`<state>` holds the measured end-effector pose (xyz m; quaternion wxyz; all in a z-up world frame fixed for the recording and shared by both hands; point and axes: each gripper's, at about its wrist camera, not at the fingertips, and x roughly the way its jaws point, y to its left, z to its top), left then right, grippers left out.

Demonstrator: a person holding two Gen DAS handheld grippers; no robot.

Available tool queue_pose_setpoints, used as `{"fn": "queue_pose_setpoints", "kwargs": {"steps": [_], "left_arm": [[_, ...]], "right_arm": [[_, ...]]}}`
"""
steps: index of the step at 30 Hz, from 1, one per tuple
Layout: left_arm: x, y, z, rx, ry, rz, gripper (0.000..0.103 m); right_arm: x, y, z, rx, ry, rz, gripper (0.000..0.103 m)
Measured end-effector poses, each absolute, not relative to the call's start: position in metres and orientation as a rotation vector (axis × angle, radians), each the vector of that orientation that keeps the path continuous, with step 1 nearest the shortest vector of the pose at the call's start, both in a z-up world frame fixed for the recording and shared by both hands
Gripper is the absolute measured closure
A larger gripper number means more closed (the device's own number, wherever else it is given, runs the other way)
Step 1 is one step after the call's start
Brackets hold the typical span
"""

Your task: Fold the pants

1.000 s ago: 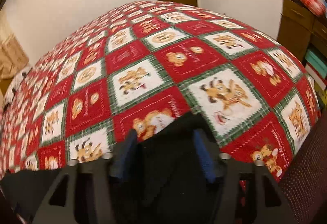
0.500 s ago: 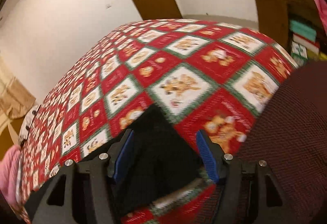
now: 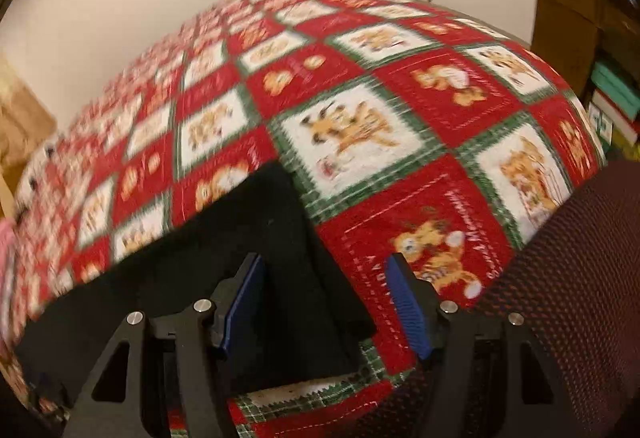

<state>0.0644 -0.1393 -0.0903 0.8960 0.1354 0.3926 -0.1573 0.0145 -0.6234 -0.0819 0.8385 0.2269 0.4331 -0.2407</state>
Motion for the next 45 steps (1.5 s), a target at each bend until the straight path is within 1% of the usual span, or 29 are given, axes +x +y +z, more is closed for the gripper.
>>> {"fn": "queue_pose_setpoints", "kwargs": {"steps": [8,13,16,18,19,20,21,24,29,35,39,45], "left_arm": [[0.064,-0.138,-0.090,0.273,0.812,-0.333,0.000],[0.063,-0.139,-0.090,0.273,0.811,-0.333,0.000],[0.063,-0.138,-0.090,0.272,0.812,-0.333,0.000],[0.063,-0.138,-0.090,0.272,0.812,-0.333,0.000],[0.063,-0.138,-0.090,0.272,0.812,-0.333,0.000],[0.063,-0.138,-0.091,0.272,0.811,-0.334,0.000],[0.063,-0.138,-0.091,0.270,0.811,-0.334,0.000],[0.063,-0.138,-0.091,0.272,0.811,-0.336,0.000],[0.063,-0.138,-0.091,0.271,0.812,-0.334,0.000],[0.064,-0.137,-0.090,0.257,0.821,-0.342,0.000],[0.065,-0.134,-0.088,0.242,0.830,-0.351,0.000],[0.066,-0.123,-0.084,0.217,0.828,-0.336,0.000]], "right_arm": [[0.018,-0.615,-0.085,0.425,0.980,-0.492,0.038],[0.018,-0.602,-0.086,0.378,0.995,-0.443,0.040],[0.018,-0.602,-0.086,0.388,0.979,-0.423,0.055],[0.018,-0.600,-0.084,0.389,0.968,-0.397,0.072],[0.017,-0.599,-0.083,0.389,0.960,-0.386,0.076],[0.016,-0.598,-0.083,0.392,0.954,-0.383,0.086],[0.015,-0.597,-0.082,0.403,0.944,-0.380,0.088],[0.010,-0.593,-0.073,0.427,0.895,-0.379,0.090],[0.009,-0.575,-0.042,0.425,0.819,-0.330,0.090],[0.026,-0.517,0.004,0.395,0.745,-0.158,0.090],[0.048,-0.461,0.007,0.347,0.761,-0.033,0.090],[0.079,-0.385,-0.022,0.292,0.807,0.056,0.090]]}}
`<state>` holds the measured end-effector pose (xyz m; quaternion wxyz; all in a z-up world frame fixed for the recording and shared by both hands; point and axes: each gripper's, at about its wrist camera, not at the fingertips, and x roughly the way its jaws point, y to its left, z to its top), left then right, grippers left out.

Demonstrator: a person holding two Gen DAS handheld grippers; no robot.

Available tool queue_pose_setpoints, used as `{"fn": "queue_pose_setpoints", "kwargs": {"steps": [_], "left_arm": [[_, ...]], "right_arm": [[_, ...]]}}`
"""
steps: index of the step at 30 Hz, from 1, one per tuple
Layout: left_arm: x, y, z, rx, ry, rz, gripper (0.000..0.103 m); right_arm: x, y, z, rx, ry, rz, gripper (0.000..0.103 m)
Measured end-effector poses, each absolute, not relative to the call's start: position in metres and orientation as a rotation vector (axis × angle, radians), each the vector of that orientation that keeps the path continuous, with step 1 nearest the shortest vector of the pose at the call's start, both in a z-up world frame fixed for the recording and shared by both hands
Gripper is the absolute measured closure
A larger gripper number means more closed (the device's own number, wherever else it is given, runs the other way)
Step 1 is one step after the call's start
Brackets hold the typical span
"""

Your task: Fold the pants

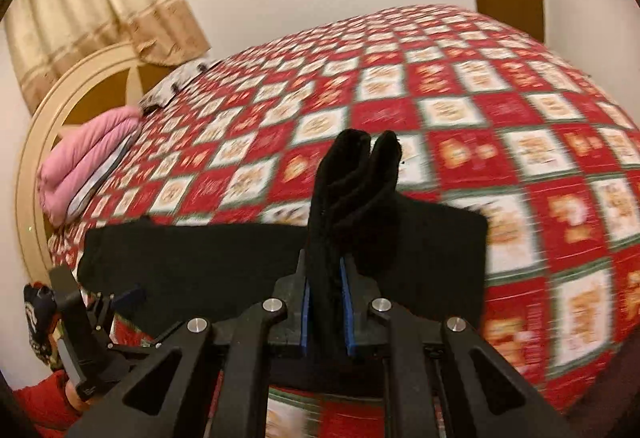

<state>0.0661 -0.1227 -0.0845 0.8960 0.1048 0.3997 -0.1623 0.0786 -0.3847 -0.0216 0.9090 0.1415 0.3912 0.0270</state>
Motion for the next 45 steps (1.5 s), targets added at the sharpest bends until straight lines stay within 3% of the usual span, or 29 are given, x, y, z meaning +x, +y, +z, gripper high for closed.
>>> {"fn": "queue_pose_setpoints", "kwargs": {"steps": [8,18,22,24,26,31,36,41,45], "left_arm": [[0.073,-0.099,-0.078,0.202,0.784,-0.252,0.000],[0.082,-0.077,-0.086,0.142,0.810,-0.237,0.000],[0.081,-0.075,-0.087,0.141,0.810,-0.254,0.000],[0.081,-0.075,-0.088,0.147,0.810,-0.264,0.000],[0.080,-0.074,-0.088,0.150,0.807,-0.273,0.000],[0.080,-0.071,-0.084,0.153,0.807,-0.303,0.000],[0.084,-0.066,-0.055,-0.010,0.782,-0.438,0.001],[0.099,-0.098,-0.048,-0.105,0.832,-0.598,0.011],[0.118,-0.128,-0.069,-0.148,0.907,-0.623,0.019]], "right_arm": [[0.087,-0.317,-0.052,0.294,0.805,0.152,0.090],[0.084,-0.262,-0.070,0.075,0.772,0.115,0.090],[0.079,-0.250,-0.074,0.063,0.747,0.176,0.078],[0.073,-0.257,-0.067,0.169,0.723,0.272,0.059],[0.064,-0.263,-0.059,0.251,0.698,0.323,0.052],[0.028,-0.301,-0.036,0.313,0.639,0.221,0.052],[-0.006,-0.354,-0.047,0.396,0.634,0.024,0.052],[-0.007,-0.381,-0.062,0.545,0.652,-0.018,0.052],[-0.007,-0.372,-0.060,0.502,0.640,-0.002,0.052]]}}
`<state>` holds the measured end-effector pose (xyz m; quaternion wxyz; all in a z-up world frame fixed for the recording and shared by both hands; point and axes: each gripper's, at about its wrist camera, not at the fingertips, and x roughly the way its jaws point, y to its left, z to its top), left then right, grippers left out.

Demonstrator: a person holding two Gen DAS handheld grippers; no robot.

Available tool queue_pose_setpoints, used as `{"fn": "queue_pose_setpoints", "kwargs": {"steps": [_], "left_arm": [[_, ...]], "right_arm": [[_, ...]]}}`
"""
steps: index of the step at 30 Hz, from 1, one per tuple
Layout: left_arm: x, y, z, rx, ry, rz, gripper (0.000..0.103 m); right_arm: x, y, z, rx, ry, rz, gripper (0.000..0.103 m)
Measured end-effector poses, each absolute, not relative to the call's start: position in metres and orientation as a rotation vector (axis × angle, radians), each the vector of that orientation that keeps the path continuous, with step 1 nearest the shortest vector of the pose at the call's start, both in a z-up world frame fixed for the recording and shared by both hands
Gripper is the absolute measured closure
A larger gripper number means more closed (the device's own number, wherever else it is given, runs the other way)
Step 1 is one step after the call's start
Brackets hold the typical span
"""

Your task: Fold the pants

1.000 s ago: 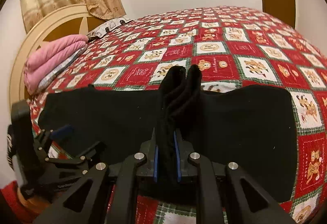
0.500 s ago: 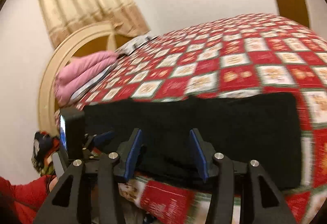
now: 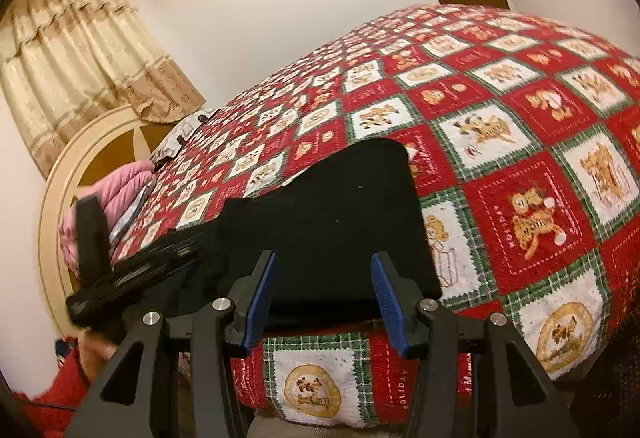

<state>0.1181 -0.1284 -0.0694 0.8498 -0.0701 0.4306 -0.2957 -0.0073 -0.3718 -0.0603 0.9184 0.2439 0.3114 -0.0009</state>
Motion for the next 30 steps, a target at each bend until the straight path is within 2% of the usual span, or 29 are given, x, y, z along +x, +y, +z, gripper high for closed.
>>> {"fn": "queue_pose_setpoints", "kwargs": {"steps": [3,5,6,7,8,10,20,21,22,30], "left_arm": [[0.125,-0.145,-0.075,-0.130,0.914,-0.628,0.019],[0.122,-0.150,-0.072,-0.116,0.906,-0.642,0.026],[0.122,-0.151,-0.072,-0.145,0.918,-0.672,0.043],[0.122,-0.149,-0.072,-0.173,0.930,-0.694,0.053],[0.121,-0.148,-0.072,-0.189,0.930,-0.706,0.056],[0.119,-0.148,-0.073,-0.186,0.922,-0.734,0.074],[0.121,-0.147,-0.080,-0.226,0.955,-0.694,0.070],[0.121,-0.150,-0.079,-0.207,0.948,-0.696,0.075],[0.121,-0.150,-0.078,-0.199,0.942,-0.698,0.090],[0.116,-0.138,-0.050,-0.254,0.871,-0.755,0.092]], "right_arm": [[-0.006,-0.366,-0.059,0.484,0.639,0.005,0.052],[-0.006,-0.367,-0.061,0.489,0.642,0.007,0.052],[-0.006,-0.367,-0.062,0.493,0.644,0.006,0.052],[-0.006,-0.368,-0.063,0.498,0.647,0.004,0.052],[-0.006,-0.369,-0.065,0.503,0.650,0.002,0.052],[-0.005,-0.371,-0.066,0.514,0.653,0.000,0.052],[-0.005,-0.377,-0.069,0.531,0.658,-0.012,0.052],[-0.005,-0.377,-0.070,0.533,0.660,-0.015,0.052],[-0.006,-0.376,-0.071,0.533,0.660,-0.020,0.052],[-0.018,-0.381,-0.063,0.535,0.633,-0.053,0.052]]}}
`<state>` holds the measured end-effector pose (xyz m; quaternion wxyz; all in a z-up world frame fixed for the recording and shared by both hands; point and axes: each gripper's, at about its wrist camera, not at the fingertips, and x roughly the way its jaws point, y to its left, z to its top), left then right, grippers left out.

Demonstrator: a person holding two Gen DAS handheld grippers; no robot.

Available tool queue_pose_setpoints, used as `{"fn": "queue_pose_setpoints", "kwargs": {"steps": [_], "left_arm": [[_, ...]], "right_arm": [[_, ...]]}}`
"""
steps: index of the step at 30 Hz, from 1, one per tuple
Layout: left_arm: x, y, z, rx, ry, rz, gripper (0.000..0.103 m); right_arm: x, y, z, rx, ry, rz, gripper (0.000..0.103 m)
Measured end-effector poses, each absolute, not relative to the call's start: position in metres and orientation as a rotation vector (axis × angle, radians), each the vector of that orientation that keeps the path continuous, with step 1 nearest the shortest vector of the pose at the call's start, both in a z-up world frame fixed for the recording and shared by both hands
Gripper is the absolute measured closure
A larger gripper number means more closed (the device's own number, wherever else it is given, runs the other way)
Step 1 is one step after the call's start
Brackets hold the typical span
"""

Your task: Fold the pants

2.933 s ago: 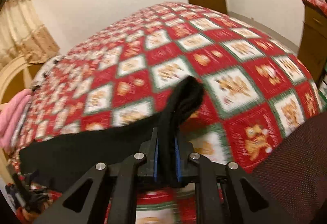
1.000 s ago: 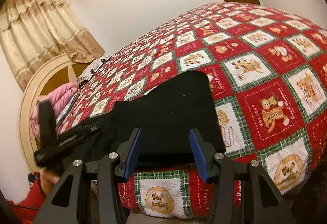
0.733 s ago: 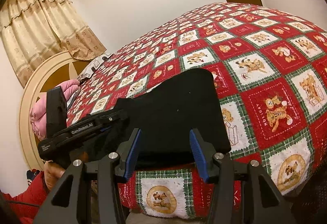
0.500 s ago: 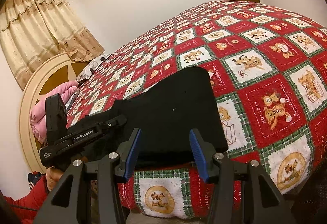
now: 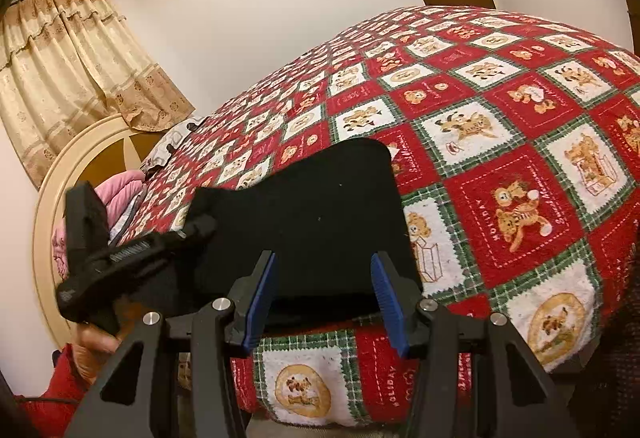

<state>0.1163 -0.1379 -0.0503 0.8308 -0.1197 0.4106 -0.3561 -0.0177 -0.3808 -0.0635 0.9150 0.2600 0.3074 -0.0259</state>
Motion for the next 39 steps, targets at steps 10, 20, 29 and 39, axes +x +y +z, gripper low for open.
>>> {"fn": "queue_pose_setpoints", "kwargs": {"steps": [10,20,29,39], "left_arm": [[0.107,-0.095,-0.033,-0.202,0.808,-0.653,0.092],[0.114,-0.096,-0.076,-0.033,0.892,-0.485,0.082],[0.113,-0.067,-0.048,0.000,0.806,-0.320,0.040],[0.092,-0.118,-0.033,0.073,0.745,-0.527,0.040]], "right_arm": [[-0.029,-0.397,-0.056,0.541,0.601,-0.121,0.052],[-0.009,-0.376,-0.060,0.446,0.657,-0.094,0.052],[0.062,-0.360,-0.038,0.296,0.646,-0.061,0.082],[0.116,-0.390,-0.090,0.492,0.756,-0.002,0.080]]}}
